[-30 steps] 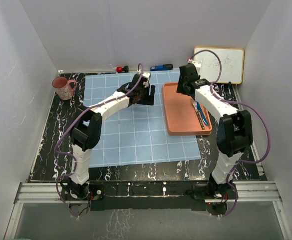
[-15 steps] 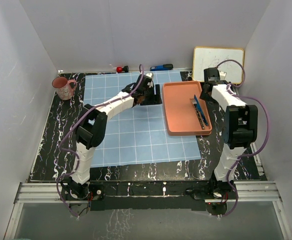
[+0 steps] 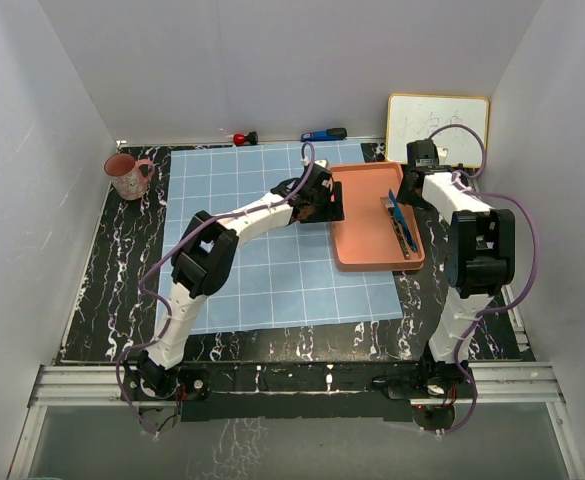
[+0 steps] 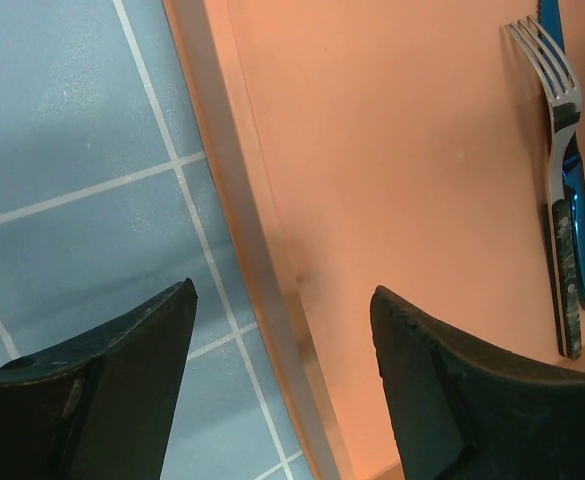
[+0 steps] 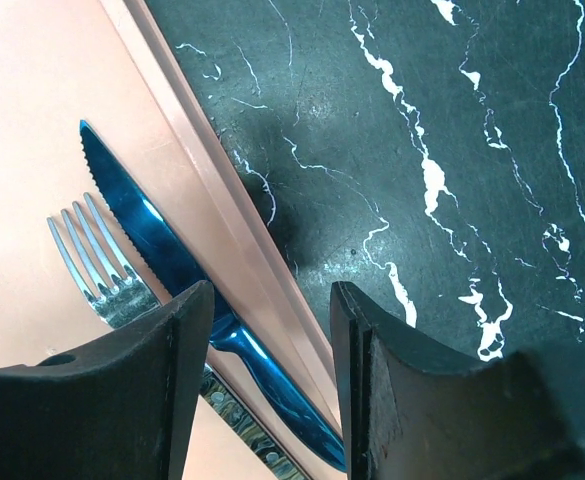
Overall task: Set the dinner table for one person
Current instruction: Pick up the plate from the napkin.
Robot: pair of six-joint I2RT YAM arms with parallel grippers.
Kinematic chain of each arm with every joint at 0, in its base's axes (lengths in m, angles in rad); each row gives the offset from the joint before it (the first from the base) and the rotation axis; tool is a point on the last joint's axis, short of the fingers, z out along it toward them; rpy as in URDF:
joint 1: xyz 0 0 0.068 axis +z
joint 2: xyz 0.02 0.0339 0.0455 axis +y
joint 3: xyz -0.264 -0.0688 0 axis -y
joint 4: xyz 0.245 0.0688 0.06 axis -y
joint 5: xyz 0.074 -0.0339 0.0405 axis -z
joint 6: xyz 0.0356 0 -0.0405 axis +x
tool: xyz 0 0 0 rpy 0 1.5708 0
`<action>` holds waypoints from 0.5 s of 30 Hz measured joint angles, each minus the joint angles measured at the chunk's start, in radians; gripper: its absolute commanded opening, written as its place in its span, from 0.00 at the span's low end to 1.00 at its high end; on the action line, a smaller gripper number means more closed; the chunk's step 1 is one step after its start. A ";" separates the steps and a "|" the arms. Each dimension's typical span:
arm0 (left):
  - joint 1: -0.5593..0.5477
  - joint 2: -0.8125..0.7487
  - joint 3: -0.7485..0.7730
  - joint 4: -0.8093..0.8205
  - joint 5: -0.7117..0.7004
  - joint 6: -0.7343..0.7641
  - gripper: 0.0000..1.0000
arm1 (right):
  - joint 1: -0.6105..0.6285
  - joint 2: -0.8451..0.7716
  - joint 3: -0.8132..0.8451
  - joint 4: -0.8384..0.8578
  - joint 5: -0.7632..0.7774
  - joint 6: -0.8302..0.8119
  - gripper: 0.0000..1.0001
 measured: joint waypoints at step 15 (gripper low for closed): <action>-0.031 0.033 0.034 -0.024 -0.152 0.001 0.52 | -0.082 0.000 -0.056 0.045 -0.060 -0.039 0.49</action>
